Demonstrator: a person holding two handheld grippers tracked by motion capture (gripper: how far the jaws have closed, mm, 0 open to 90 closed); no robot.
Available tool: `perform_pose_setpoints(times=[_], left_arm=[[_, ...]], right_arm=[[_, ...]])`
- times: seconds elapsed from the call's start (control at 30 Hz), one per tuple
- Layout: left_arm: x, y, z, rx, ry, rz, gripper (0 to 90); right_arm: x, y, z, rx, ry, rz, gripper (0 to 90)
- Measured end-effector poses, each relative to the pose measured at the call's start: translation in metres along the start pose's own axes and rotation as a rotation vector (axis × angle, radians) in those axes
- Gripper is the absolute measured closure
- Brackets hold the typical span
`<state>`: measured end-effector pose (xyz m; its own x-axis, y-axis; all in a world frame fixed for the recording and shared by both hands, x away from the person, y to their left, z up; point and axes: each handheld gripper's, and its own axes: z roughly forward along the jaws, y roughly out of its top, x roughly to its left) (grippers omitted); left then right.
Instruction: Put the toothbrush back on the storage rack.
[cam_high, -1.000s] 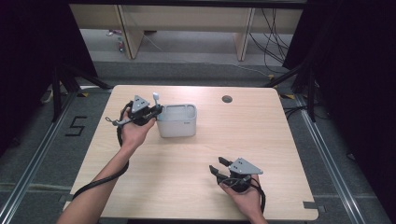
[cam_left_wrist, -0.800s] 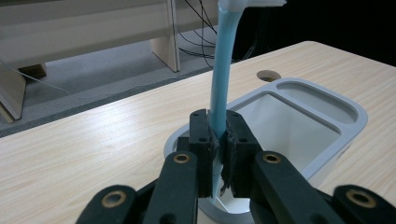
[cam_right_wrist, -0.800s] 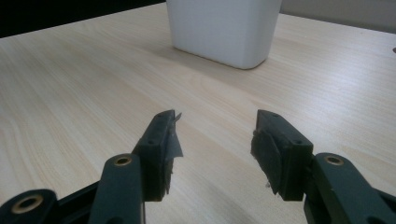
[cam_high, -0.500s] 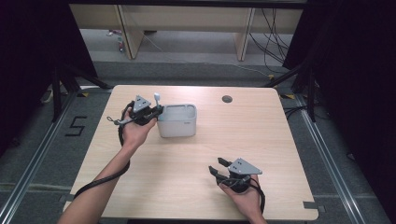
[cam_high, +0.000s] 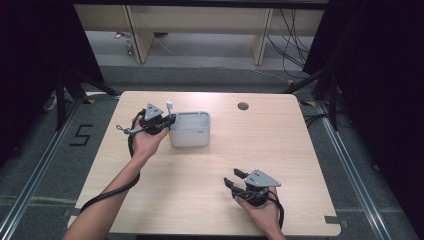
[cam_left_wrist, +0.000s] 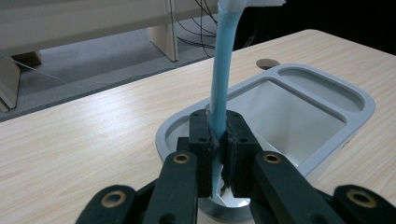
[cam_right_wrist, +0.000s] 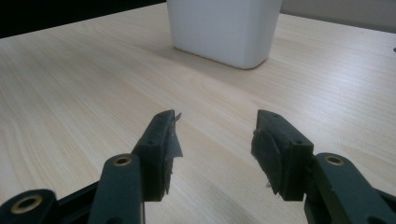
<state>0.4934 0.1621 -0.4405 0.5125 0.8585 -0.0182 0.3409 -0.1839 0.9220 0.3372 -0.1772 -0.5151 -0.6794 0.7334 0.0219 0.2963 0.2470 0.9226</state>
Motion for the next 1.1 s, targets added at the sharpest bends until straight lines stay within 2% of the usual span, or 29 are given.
perform_pose_setpoints(times=[0.03, 0.17, 0.2, 0.33, 0.37, 0.43, 0.5, 0.53, 0.83, 1.1], left_arm=[[-0.0002, 0.0000, 0.0002, 0.005, -0.001, -0.003, 82.9], [-0.0003, 0.0000, 0.0011, 0.019, -0.002, -0.002, 82.8], [-0.0003, -0.0001, 0.0013, 0.025, -0.003, -0.003, 82.7], [-0.0001, -0.0010, 0.0025, 0.045, -0.004, -0.009, 82.6], [-0.0002, -0.0014, 0.0027, 0.049, -0.005, -0.011, 82.6], [-0.0003, -0.0018, 0.0032, 0.054, -0.007, -0.013, 82.6], [-0.0006, -0.0013, 0.0033, 0.055, -0.006, -0.017, 82.5], [-0.0005, -0.0013, 0.0033, 0.055, -0.006, -0.017, 82.5], [-0.0008, -0.0003, 0.0025, 0.064, -0.008, -0.008, 81.3], [-0.0018, 0.0010, -0.0062, 0.046, 0.004, 0.000, 70.2]], right_arm=[[0.0012, 0.0001, -0.0007, 0.013, 0.008, 0.020, 49.3], [0.0012, 0.0000, -0.0008, 0.014, 0.008, 0.019, 49.3], [-0.0017, 0.0003, 0.0002, -0.002, 0.003, -0.021, 49.3], [-0.0022, 0.0005, 0.0001, -0.009, -0.001, -0.031, 49.2], [-0.0006, 0.0002, -0.0002, -0.004, 0.000, -0.009, 49.3], [-0.0004, 0.0001, -0.0004, -0.004, 0.001, -0.003, 49.3], [-0.0006, 0.0002, -0.0005, -0.003, 0.001, -0.004, 49.3], [-0.0018, 0.0001, 0.0014, -0.020, 0.017, -0.015, 49.3], [-0.0021, 0.0000, 0.0014, -0.023, 0.017, -0.018, 49.2], [-0.0018, 0.0000, 0.0005, -0.016, 0.012, -0.013, 49.2]])
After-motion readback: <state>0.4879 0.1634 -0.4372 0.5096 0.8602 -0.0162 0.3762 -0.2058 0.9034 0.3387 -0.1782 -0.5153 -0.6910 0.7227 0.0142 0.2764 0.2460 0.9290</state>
